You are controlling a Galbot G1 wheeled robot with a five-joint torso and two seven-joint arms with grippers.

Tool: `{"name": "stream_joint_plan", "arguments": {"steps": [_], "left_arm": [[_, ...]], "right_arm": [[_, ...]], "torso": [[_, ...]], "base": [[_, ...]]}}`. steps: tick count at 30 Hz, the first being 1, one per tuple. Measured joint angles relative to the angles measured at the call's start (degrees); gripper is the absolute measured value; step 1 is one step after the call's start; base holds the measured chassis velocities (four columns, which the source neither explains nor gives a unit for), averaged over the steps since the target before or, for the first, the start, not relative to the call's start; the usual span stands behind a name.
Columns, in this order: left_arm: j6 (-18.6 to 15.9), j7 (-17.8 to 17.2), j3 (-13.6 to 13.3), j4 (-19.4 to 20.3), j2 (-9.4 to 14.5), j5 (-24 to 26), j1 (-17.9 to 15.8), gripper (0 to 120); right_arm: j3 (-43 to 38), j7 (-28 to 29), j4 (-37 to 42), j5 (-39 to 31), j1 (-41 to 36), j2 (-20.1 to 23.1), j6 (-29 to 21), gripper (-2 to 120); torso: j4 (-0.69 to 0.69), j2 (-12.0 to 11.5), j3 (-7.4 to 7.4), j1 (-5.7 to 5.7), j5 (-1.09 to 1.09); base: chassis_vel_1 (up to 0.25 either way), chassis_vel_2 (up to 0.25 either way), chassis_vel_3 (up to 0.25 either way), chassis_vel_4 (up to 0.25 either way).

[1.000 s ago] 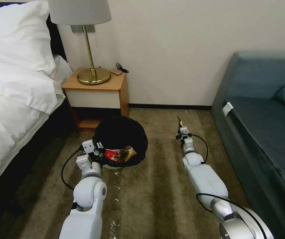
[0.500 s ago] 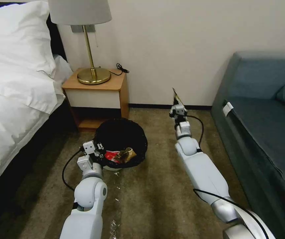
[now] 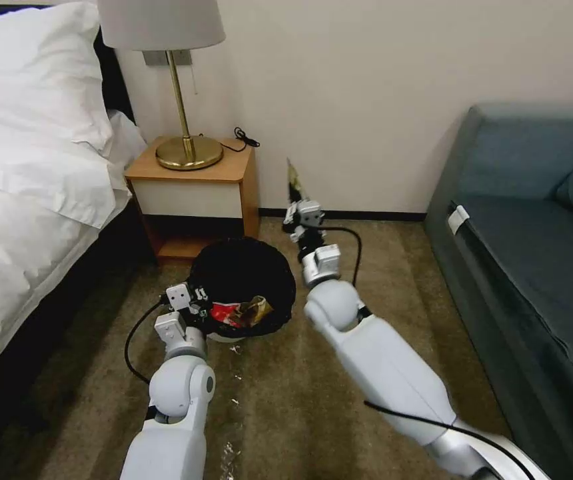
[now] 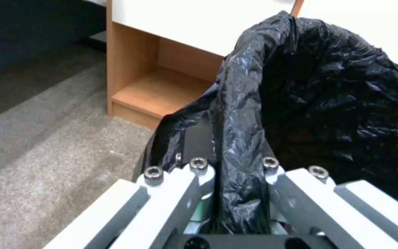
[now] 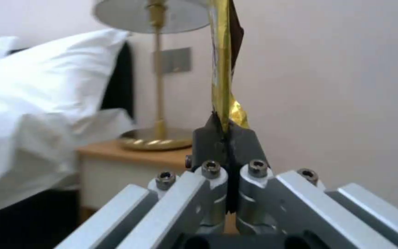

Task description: Pick up the trash bin, then pick up the garbage on the floor and place it into the trash bin.

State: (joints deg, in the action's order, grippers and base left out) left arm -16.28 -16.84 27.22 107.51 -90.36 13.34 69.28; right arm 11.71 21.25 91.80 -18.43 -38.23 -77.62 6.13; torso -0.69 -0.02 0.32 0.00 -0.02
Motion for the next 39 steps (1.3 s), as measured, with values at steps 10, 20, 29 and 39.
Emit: {"name": "stream_joint_plan", "arguments": {"steps": [10, 20, 29, 39], "left_arm": [[-0.1, -0.2, -0.5, -0.4, -0.2, 0.0, -1.0, 4], [-0.1, -0.3, -1.1, -0.9, -1.0, 0.0, -1.4, 4], [-0.2, -0.5, -1.5, -0.7, -1.5, 0.0, -1.1, 4], [-0.3, -0.5, -1.8, -0.5, -1.7, 0.0, -1.0, 4]], "right_arm": [[5.2, 0.6, 2.9, -0.4, -2.9, -0.2, 0.2, 0], [7.3, 0.5, 3.5, 1.1, -5.2, -0.6, 0.6, 0], [7.0, -0.6, 1.7, 4.6, -7.2, -0.4, 2.0, 10], [7.0, -1.3, 1.6, 4.9, -7.3, -0.8, 2.3, 47]], "torso": [[0.0, 0.0, 0.0, 0.0, 0.0], [0.0, 0.0, 0.0, 0.0, 0.0], [0.0, 0.0, 0.01, 0.0, 0.01], [0.0, 0.0, 0.01, 0.0, 0.0]], "base": [[0.0, 0.0, 0.0, 0.0], [0.0, 0.0, 0.0, 0.0], [0.0, 0.0, 0.0, 0.0], [0.0, 0.0, 0.0, 0.0]]}}
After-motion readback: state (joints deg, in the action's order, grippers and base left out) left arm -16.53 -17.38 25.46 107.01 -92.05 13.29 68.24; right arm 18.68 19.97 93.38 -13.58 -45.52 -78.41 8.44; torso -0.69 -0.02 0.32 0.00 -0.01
